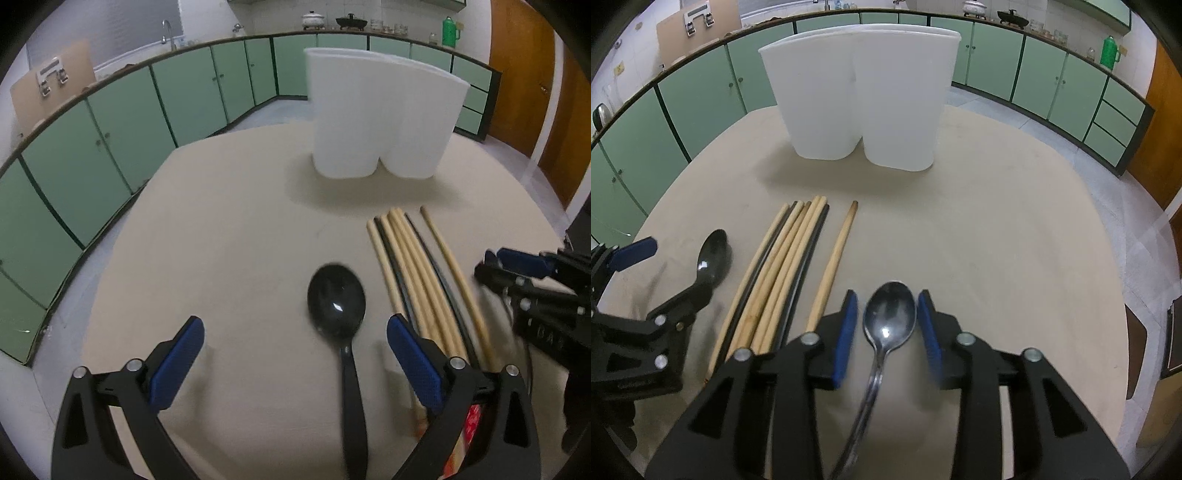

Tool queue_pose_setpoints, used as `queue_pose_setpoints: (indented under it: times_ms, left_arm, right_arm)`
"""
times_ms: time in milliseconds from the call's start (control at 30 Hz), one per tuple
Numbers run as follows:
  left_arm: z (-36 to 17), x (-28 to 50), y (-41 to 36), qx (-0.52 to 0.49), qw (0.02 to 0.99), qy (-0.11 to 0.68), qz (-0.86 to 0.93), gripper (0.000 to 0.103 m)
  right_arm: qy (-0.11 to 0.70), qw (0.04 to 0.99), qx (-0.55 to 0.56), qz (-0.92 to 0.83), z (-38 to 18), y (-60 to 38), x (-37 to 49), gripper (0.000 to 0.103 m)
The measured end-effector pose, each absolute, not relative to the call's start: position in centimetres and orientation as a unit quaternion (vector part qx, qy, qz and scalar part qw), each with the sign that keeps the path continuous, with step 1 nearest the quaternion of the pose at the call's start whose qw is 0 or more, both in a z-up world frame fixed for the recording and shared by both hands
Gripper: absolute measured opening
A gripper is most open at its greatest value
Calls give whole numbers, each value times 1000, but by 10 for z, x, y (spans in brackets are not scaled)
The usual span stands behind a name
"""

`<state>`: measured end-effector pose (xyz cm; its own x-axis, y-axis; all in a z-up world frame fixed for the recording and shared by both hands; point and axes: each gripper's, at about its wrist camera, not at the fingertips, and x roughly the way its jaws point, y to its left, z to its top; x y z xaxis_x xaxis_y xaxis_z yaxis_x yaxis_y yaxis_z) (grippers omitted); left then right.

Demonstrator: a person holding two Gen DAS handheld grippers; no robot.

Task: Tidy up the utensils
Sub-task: 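Carry both spoons to the white holder and drop them in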

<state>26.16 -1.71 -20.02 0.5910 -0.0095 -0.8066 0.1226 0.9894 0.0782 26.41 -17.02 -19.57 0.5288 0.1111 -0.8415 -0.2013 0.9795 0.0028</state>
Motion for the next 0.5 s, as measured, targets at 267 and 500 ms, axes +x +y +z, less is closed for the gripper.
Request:
queue_pose_setpoints:
  times_ms: [267,500]
  left_arm:
    - [-210,294,-17,66,879,472,-27,86]
    - [-209,298,-17,37,873,482,-66,49]
  right_arm:
    - [494,864,-35,92,-199,-174,274,35]
    - [496,863,-20,97,-198,-178,276,28]
